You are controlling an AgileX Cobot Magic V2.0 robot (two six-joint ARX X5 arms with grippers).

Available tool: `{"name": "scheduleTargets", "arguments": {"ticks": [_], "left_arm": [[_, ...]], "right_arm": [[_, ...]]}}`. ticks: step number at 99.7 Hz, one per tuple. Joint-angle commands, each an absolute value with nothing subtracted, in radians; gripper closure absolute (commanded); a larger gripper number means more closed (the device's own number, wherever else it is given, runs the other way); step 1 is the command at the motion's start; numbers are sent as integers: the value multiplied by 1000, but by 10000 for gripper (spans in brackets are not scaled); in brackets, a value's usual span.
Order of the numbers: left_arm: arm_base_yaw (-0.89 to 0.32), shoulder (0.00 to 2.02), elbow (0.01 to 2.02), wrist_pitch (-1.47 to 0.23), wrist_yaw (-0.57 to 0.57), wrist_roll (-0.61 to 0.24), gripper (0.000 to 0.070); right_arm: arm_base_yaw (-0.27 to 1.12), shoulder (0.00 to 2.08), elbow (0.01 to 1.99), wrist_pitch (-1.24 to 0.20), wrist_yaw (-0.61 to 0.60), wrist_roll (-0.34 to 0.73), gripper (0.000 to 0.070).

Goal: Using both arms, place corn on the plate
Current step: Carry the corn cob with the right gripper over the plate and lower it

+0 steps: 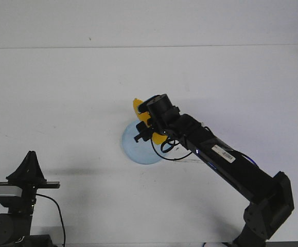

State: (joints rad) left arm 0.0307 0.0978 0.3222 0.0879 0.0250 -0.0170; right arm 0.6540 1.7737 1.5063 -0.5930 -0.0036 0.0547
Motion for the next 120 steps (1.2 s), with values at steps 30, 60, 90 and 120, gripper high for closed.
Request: {"name": "scheduleTargets", "arguments": {"ticks": [30,60,90,120], "left_arm": [[33,97,328,98,22,-11,696],[33,97,328,98,22,-11,696],[33,97,328,98,22,-11,696],[33,97,328,98,22,-11,696]], "right_arm": [[706,1914,1520,-592,-4,43,377],[710,1945,1520,-614,-15,48,377],[706,1951,1520,-637,-13,71,355],[704,1951,1520,-658,0,70,348]]}}
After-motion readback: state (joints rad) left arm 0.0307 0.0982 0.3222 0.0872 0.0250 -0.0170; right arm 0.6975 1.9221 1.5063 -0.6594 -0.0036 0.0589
